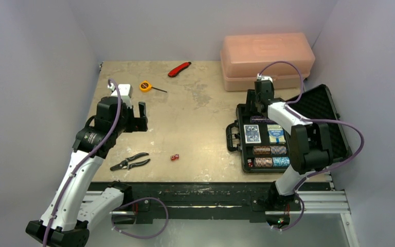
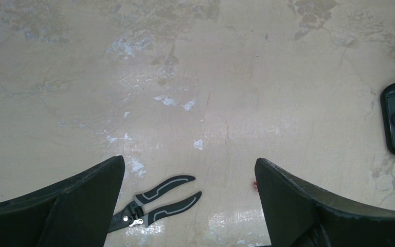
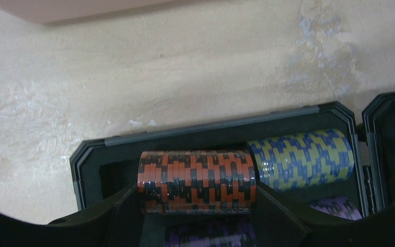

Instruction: Pack up texas hold em set

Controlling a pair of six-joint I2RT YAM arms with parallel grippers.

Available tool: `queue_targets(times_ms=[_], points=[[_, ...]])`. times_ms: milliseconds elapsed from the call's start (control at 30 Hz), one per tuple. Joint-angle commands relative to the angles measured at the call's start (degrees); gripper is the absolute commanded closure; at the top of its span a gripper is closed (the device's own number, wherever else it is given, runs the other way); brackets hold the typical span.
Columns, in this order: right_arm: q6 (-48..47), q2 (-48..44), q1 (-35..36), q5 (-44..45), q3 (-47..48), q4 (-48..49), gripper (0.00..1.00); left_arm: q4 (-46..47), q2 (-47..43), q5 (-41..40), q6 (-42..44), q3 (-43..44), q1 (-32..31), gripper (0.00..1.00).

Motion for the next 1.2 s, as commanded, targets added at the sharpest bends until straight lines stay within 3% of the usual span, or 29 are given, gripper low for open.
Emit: queue_targets(times_ms=[0,100,233,567,1167], points=[[0.8,-4.47,-0.35,-0.07,-0.53,1.48,1.0,1.58,0.04,0.21,-0.06,-0.08,-0.23,0.02],[0.82,-4.09,-0.29,-0.08,-0.37,1.55,1.0,1.61,0.04,0.21,-0.06,-0.03,-0.23,0.02],[0.85,-3.57,-0.33,-0.01,-0.19,1.75,0.89,1.58,0.04,0.21,-0.09,-0.07,-0.23,0.02],[0.85,-2.95,-0.29,0.96,0.68,1.75,0.46,1.57,0.17,0.29,-0.06,-0.08,-0.23,0.02],[0.54,-3.3,-0.29,0.96,2.44,0.78,0.15,1.56,0.34,0.45,-0.07,0.01,-0.23,0.02]])
